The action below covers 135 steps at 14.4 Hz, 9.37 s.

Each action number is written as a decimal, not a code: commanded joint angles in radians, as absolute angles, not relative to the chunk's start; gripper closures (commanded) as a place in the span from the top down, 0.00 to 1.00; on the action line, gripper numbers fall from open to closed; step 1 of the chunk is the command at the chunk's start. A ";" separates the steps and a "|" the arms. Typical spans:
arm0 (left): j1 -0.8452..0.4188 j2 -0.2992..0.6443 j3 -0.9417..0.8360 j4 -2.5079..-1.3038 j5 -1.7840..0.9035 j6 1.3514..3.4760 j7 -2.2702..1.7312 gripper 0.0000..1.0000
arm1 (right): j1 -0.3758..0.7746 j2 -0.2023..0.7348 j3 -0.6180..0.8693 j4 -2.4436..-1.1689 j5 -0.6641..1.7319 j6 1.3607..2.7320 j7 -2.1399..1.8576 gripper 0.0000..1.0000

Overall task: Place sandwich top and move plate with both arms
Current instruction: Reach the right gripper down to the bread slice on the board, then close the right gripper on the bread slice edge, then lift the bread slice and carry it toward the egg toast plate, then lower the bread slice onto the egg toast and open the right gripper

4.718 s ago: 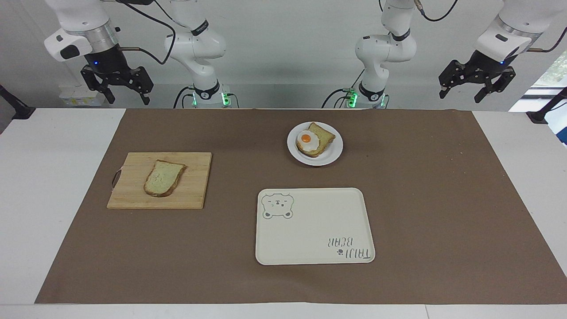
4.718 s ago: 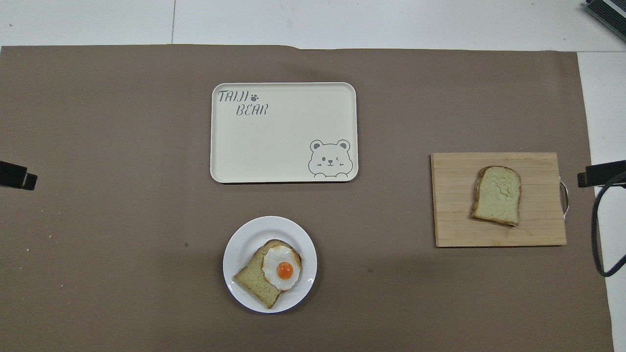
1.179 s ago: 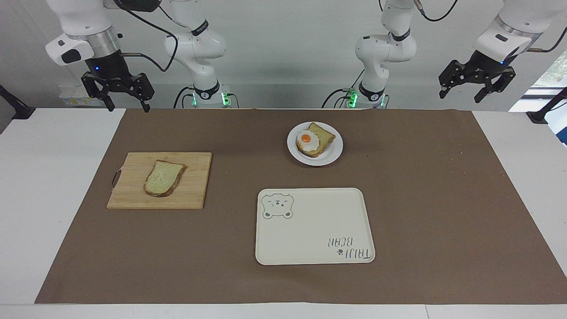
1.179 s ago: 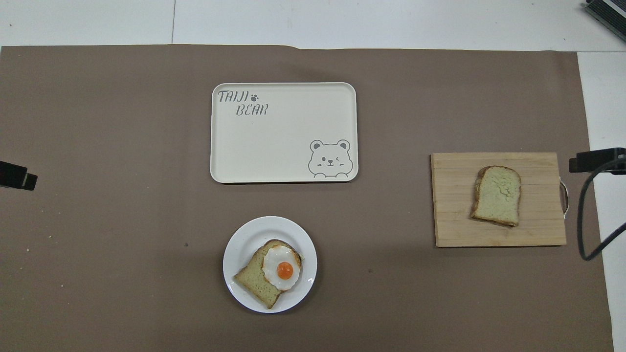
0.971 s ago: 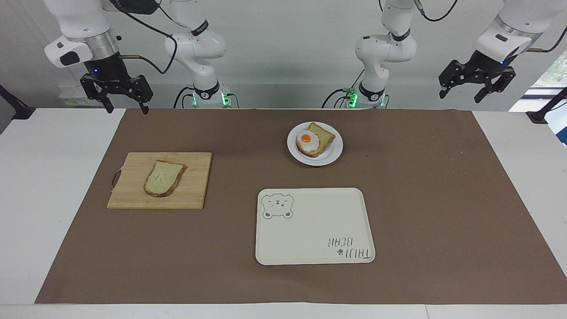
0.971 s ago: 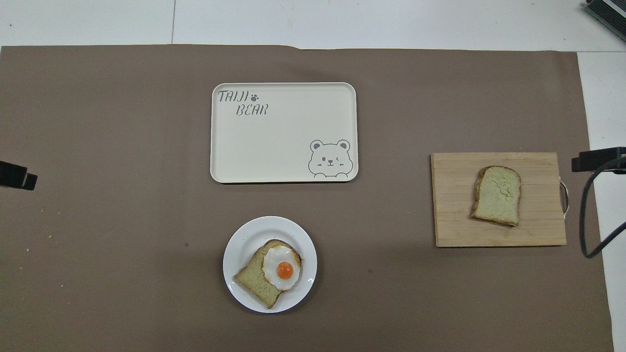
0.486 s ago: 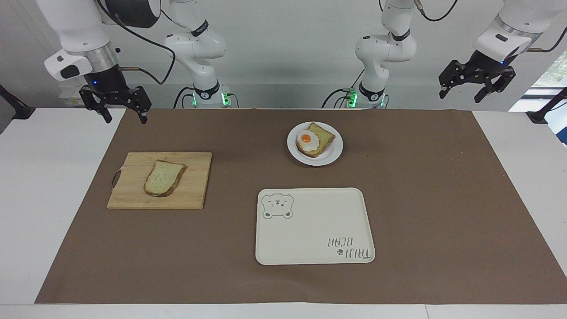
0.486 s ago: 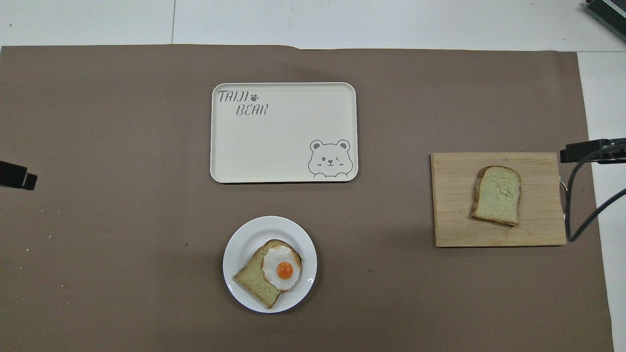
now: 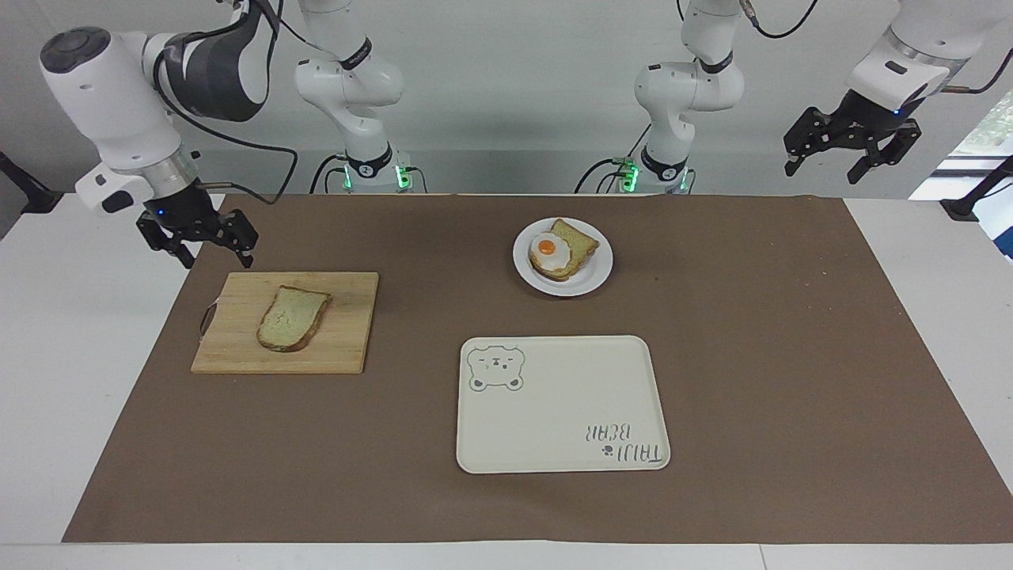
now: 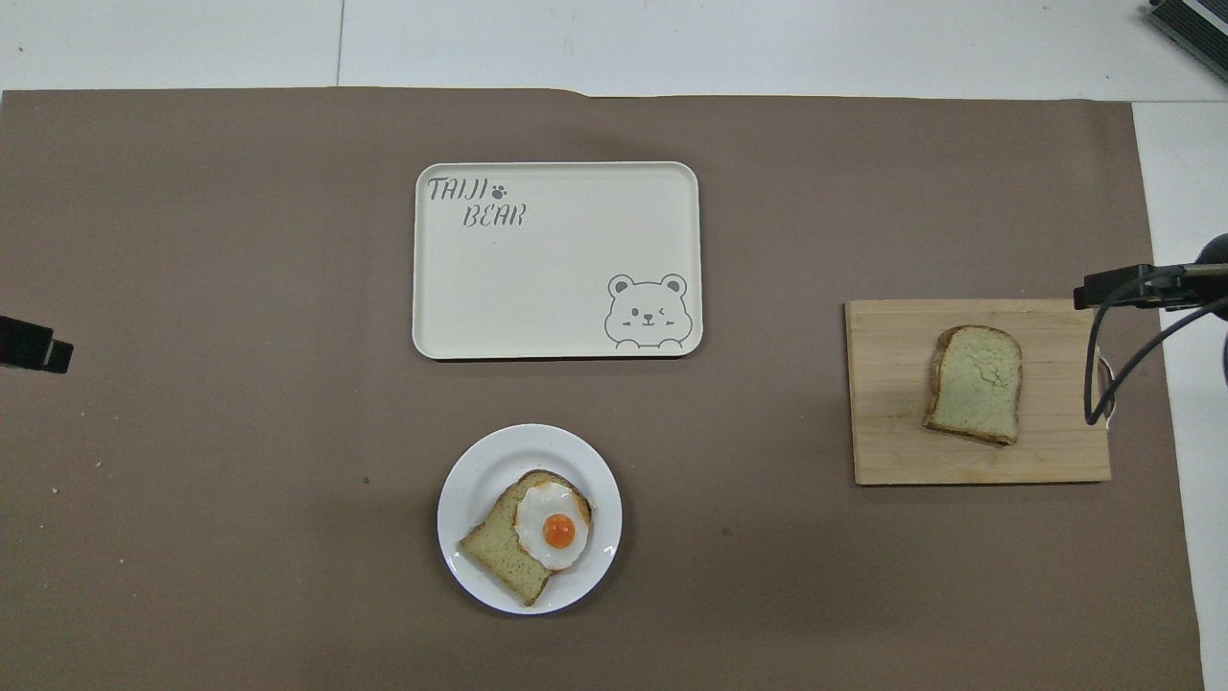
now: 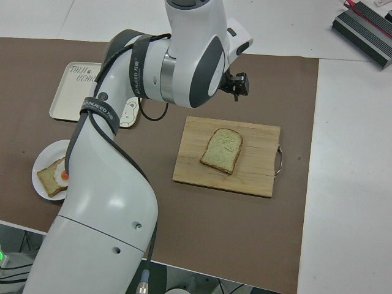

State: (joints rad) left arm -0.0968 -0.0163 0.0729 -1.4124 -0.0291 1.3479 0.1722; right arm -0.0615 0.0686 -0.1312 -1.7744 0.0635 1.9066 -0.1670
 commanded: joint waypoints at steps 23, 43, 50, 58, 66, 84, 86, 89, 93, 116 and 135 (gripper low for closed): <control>-0.094 -0.041 0.071 -1.440 -0.021 1.348 0.183 1.00 | -0.143 0.276 -0.123 -2.019 0.284 2.270 -0.460 1.00; -0.094 -0.041 0.071 -1.440 -0.021 1.348 0.183 1.00 | -0.149 0.282 -0.124 -2.025 0.311 2.250 -0.477 0.00; -0.094 -0.041 0.072 -1.440 -0.021 1.350 0.183 1.00 | -0.137 0.265 -0.120 -1.901 0.302 2.021 -0.512 0.00; -0.094 -0.041 0.071 -1.440 -0.021 1.348 0.183 1.00 | -0.097 0.204 -0.114 -1.810 0.302 1.772 -0.528 0.00; -0.094 -0.041 0.072 -1.440 -0.021 1.348 0.183 1.00 | -0.091 0.184 -0.020 -1.796 0.321 1.678 -0.529 0.00; -0.094 -0.041 0.072 -1.440 -0.021 1.348 0.183 1.00 | -0.084 0.167 0.360 -1.822 0.321 1.758 -0.172 0.00; -0.094 -0.041 0.071 -1.440 -0.021 1.348 0.183 1.00 | -0.059 0.163 0.397 -1.839 0.321 1.807 -0.120 0.00; -0.094 -0.041 0.072 -1.440 -0.021 1.348 0.183 1.00 | 0.023 0.144 0.399 -1.856 0.322 1.867 -0.028 0.00; -0.094 -0.041 0.071 -1.440 -0.021 1.348 0.183 1.00 | 0.104 0.135 0.399 -1.859 0.359 1.919 0.080 0.00; -0.094 -0.041 0.071 -1.440 -0.021 1.348 0.183 1.00 | 0.342 0.264 0.399 -1.904 0.376 2.258 0.273 0.00; -0.094 -0.041 0.071 -1.440 -0.021 1.348 0.183 1.00 | 0.273 0.325 0.390 -1.954 0.359 2.379 0.265 1.00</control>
